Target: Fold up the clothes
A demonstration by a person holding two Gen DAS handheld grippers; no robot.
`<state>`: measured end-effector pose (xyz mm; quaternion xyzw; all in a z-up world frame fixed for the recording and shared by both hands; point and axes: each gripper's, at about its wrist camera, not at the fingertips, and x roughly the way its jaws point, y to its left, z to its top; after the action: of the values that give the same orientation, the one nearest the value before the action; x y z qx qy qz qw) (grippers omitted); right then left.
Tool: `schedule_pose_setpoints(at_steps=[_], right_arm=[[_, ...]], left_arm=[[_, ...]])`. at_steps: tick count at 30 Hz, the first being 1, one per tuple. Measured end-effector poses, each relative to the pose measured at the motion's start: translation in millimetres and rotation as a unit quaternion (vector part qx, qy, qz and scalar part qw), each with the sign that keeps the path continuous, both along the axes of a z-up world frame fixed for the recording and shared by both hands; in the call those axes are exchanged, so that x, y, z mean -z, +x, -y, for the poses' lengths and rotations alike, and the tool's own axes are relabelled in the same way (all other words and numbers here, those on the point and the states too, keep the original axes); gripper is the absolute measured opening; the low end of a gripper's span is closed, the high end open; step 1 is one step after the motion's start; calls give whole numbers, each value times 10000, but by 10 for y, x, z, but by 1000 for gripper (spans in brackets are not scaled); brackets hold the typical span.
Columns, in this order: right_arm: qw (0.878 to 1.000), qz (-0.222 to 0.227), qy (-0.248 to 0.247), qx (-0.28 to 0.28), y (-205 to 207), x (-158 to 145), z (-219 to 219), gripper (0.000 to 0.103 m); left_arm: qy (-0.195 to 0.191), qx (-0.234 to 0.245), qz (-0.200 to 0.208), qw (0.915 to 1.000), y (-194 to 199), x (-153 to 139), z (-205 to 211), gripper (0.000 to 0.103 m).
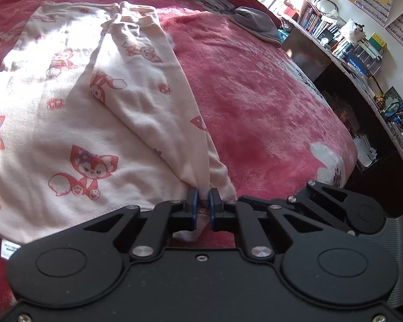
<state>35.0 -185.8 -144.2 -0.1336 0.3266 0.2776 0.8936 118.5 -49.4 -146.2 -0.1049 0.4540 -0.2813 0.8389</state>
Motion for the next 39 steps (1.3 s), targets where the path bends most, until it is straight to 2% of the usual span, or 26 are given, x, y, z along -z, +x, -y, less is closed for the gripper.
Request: schedule_pose_setpoints(at_steps=[2,7,11,13,14,18,25,27,30,34,36,39], right_arm=[[9999,29,-62,-149,-80,-9,-28,56],[9992,357,-153,44,-121,-96,-14,57],[9978,624,-127,160,-57,-79,-38,62],[9990,399,-133,157,31,7,-89,66],[9994,247,-192,152,70,65,-119,68],[9993,232,-250,182,19,21,-114,67],[9988,370,-321,65,-187,-135,-124,64],[9986,474,-245,31,-214,-196,-142,64],[9978,669,-37,-7,-225,-283,-188,64],[9975,701,-10,-97,-182,-293,-317,64],[9974,698,-44,-158,-160,-271,-391,64],[9971,730,-92,-199,-124,-245,-494,64]], left_arm=[[59,63,41,10000,-1,-9,17,7],[92,96,80,9999,-13,-7,10,8],[-24,115,47,9999,-25,-12,-36,9],[-103,118,38,9999,-42,-35,-81,12],[-162,105,108,9998,-67,-72,-126,18],[-433,-7,357,9984,-158,-213,-336,27],[-792,-1091,496,9896,-167,-289,-1040,27],[-813,-1531,576,9832,-176,-316,-1260,27],[-1001,-2195,540,9690,-172,-318,-1627,27],[-1156,-2732,513,9536,-191,-290,-1941,27],[-1160,-2750,538,9529,-197,-282,-1986,27],[-1126,-2542,513,9592,-156,-280,-1886,27]])
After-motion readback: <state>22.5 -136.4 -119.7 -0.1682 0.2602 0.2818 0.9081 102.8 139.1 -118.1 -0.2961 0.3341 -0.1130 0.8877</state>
